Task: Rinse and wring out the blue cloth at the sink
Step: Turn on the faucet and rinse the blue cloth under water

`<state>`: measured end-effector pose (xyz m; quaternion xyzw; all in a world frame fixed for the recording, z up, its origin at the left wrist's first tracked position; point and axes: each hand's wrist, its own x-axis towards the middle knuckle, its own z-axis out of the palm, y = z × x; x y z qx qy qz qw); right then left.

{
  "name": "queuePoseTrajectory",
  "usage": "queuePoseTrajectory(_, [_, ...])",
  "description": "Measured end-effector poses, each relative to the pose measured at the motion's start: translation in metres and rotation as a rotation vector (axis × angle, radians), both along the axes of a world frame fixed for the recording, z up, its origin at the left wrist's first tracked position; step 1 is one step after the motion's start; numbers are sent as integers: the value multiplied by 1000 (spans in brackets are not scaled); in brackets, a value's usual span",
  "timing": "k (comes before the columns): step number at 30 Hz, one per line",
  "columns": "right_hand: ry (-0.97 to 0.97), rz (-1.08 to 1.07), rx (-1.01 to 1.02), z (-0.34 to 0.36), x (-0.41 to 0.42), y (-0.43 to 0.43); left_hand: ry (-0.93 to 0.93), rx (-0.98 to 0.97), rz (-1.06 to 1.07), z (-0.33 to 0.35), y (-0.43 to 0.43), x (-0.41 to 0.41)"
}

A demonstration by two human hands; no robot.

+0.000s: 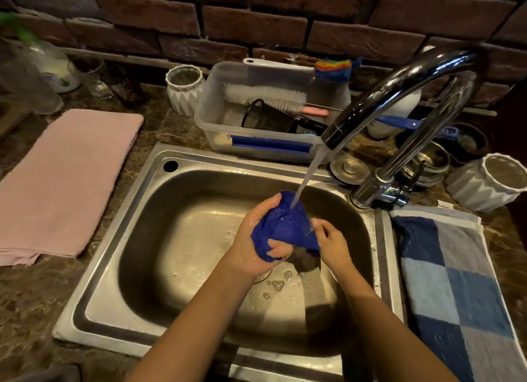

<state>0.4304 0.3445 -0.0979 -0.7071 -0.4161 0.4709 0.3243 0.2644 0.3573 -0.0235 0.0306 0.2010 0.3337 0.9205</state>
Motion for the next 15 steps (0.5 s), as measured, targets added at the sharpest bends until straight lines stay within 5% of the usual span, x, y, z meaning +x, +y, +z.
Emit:
queuePoseTrajectory(5, [-159,27,-31,24,-8,3,389,119,100,23,0,6])
queuePoseTrajectory(10, [405,66,-180,77,-28,12,477,107,24,21,9,8])
queuePoseTrajectory(15, [374,81,-45,83,-28,14,477,211,-193,15,15,-15])
